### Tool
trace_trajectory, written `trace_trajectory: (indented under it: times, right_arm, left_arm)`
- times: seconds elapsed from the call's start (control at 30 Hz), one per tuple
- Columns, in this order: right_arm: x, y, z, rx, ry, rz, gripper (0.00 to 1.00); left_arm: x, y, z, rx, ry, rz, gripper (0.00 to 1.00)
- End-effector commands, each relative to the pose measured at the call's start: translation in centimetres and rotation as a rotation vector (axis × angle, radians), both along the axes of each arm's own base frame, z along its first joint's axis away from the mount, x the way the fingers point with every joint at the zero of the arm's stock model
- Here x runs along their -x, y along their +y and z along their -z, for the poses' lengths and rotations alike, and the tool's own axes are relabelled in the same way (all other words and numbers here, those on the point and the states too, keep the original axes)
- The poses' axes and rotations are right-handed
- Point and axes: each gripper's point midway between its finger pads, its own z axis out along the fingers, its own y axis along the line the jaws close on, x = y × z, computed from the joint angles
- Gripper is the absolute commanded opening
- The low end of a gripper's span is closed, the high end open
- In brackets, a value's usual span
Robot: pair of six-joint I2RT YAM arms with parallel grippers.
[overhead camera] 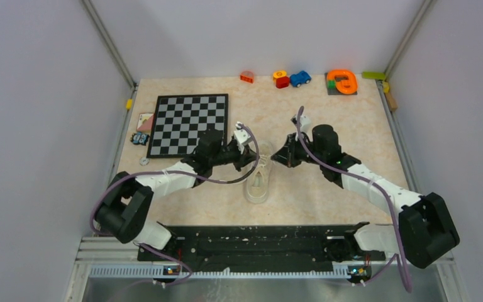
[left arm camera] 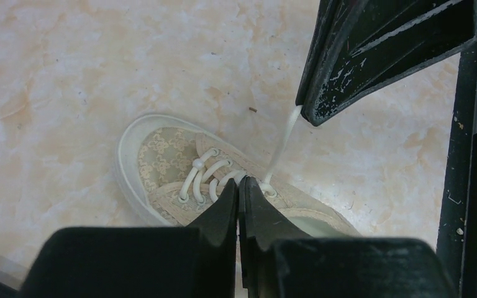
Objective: Tie the shoes
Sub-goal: Tie the shoelace on the shoe.
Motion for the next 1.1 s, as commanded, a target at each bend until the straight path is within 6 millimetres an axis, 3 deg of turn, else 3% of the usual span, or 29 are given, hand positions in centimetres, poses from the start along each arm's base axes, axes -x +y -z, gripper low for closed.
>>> trace_trajectory:
  times: [0.0, 0.1, 0.27, 0.47, 0.57, 0.8, 1.07]
  right_arm:
    - [-1.0, 0.9, -1.1, -0.016, -0.06, 0.01, 0.0]
    - [-1.1, 0.4, -0.4, 0.019, -0.045, 0.036, 0.0]
    - [-1.1, -0.3, -0.3, 0.043, -0.059, 0.054, 0.0]
    - [-0.8, -0.4, 0.0, 0.059, -0.053, 0.049, 0.0]
    - [-0.8, -0.5, 0.0, 0.06, -0.051, 0.049, 0.0]
    - [-0.7, -0.3, -0.5, 0.048, -0.056, 0.041, 0.0]
    - [-0.6, -0.1, -0.9, 0.036, -0.051, 0.036, 0.0]
  left_arm:
    - [-0.4, -1.0, -2.6, 0.09, -0.071, 0.023, 0.06]
    - [0.0, -0.1, -1.8, 0.062, -0.062, -0.004, 0.14]
    - [0.8, 1.9, -0.3, 0.009, -0.025, -0.076, 0.2]
    - [1.9, 3.4, -0.2, 0.027, 0.036, -0.136, 0.37]
    - [2.1, 4.1, -0.1, 0.031, 0.037, -0.149, 0.39]
    - [4.0, 4.7, 2.5, -0.034, 0.102, -0.095, 0.4]
    - [4.0, 4.1, 4.4, -0.067, 0.081, -0.03, 0.54]
